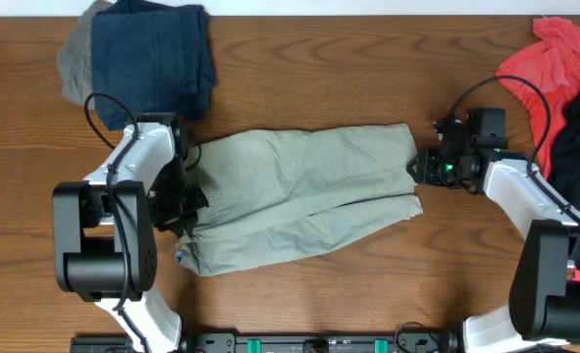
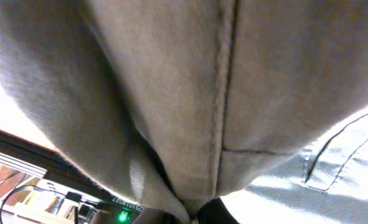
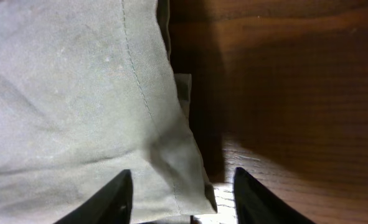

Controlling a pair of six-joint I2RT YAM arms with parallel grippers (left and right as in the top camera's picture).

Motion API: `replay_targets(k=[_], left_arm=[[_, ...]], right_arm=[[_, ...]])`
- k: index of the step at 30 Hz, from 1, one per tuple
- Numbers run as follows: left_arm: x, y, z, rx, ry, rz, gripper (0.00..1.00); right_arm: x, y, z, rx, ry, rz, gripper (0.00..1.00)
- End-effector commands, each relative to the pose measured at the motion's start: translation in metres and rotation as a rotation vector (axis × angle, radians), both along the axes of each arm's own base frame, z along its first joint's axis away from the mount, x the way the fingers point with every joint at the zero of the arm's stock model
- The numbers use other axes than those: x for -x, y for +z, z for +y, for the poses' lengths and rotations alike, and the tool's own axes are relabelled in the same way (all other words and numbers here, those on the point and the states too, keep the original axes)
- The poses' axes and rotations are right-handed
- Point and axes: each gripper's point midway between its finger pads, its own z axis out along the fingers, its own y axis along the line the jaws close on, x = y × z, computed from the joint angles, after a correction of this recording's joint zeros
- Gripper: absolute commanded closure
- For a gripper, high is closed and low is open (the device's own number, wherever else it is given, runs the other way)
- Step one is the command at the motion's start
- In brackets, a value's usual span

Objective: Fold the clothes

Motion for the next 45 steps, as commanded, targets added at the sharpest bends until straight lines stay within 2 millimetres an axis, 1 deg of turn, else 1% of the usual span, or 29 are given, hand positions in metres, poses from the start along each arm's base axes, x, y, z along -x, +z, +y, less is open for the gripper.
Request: replay_targets(k=[1, 7, 10, 15, 18, 20, 21, 22, 23, 24, 28, 30, 32, 36, 38, 40, 42, 43, 45], left_arm=[[-0.004, 0.003, 0.001, 0.003, 0.000, -0.019, 0.93], [-0.004, 0.003, 0.001, 0.003, 0.000, -0.019, 0.93], [-0.004, 0.003, 0.001, 0.003, 0.000, -0.019, 0.93], [-0.005, 0.003, 0.001, 0.003, 0.000, -0.023, 0.93], [-0.005, 0.002, 0.001, 0.004, 0.001, -0.023, 0.93], [-0.005, 0.002, 0.001, 0.005, 0.002, -0.023, 0.93], [-0.005, 0.002, 0.001, 0.005, 0.002, -0.023, 0.93], [-0.004, 0.002, 0.001, 0.005, 0.002, -0.023, 0.93], [-0.005, 0.003, 0.001, 0.005, 0.002, -0.023, 0.93], [-0.005, 0.003, 0.001, 0.005, 0.002, -0.023, 0.93], [-0.004, 0.003, 0.000, 0.010, 0.004, -0.022, 0.94], [-0.004, 0.004, -0.003, 0.022, 0.010, -0.020, 0.94], [-0.003, 0.008, -0.003, 0.022, 0.010, -0.012, 0.93], [-0.008, 0.023, -0.003, 0.023, 0.009, -0.065, 0.94], [-0.011, 0.034, -0.003, 0.023, 0.009, -0.117, 0.94], [-0.012, 0.046, -0.003, 0.024, 0.008, -0.168, 0.94], [-0.012, 0.058, -0.003, 0.024, 0.007, -0.215, 0.94], [-0.011, 0.064, -0.003, 0.025, 0.007, -0.235, 0.94], [-0.007, 0.074, -0.003, 0.025, 0.007, -0.259, 0.93]], right_arm=[[0.009, -0.010, 0.000, -0.021, -0.023, 0.035, 0.43], [0.019, -0.023, -0.004, -0.023, -0.114, 0.083, 0.42], [0.019, -0.025, -0.003, -0.030, -0.119, 0.070, 0.42], [0.020, -0.027, 0.002, -0.061, -0.114, 0.074, 0.45], [0.018, -0.027, 0.006, -0.087, -0.111, 0.070, 0.53], [0.017, -0.027, 0.006, -0.089, -0.115, 0.067, 0.68], [0.016, -0.026, 0.006, -0.093, -0.127, 0.069, 0.79], [0.016, -0.026, 0.006, -0.097, -0.136, 0.072, 0.87], [0.015, -0.026, 0.006, -0.100, -0.144, 0.072, 0.94], [0.014, -0.026, 0.006, -0.103, -0.149, 0.067, 0.99], [0.005, -0.019, 0.004, -0.104, -0.151, 0.034, 0.99], [-0.002, -0.009, 0.002, -0.111, -0.162, 0.016, 0.99], [-0.011, 0.005, -0.002, -0.116, -0.174, -0.008, 0.99], [-0.027, 0.049, -0.010, -0.114, -0.187, -0.054, 0.99], [-0.031, 0.071, -0.011, -0.109, -0.177, -0.077, 0.99], [-0.033, 0.094, -0.011, -0.098, -0.156, -0.102, 0.99], [-0.032, 0.112, -0.011, -0.094, -0.148, -0.114, 0.99], [-0.030, 0.120, -0.010, -0.094, -0.147, -0.115, 0.99], [-0.023, 0.128, -0.009, -0.094, -0.146, -0.106, 0.99]])
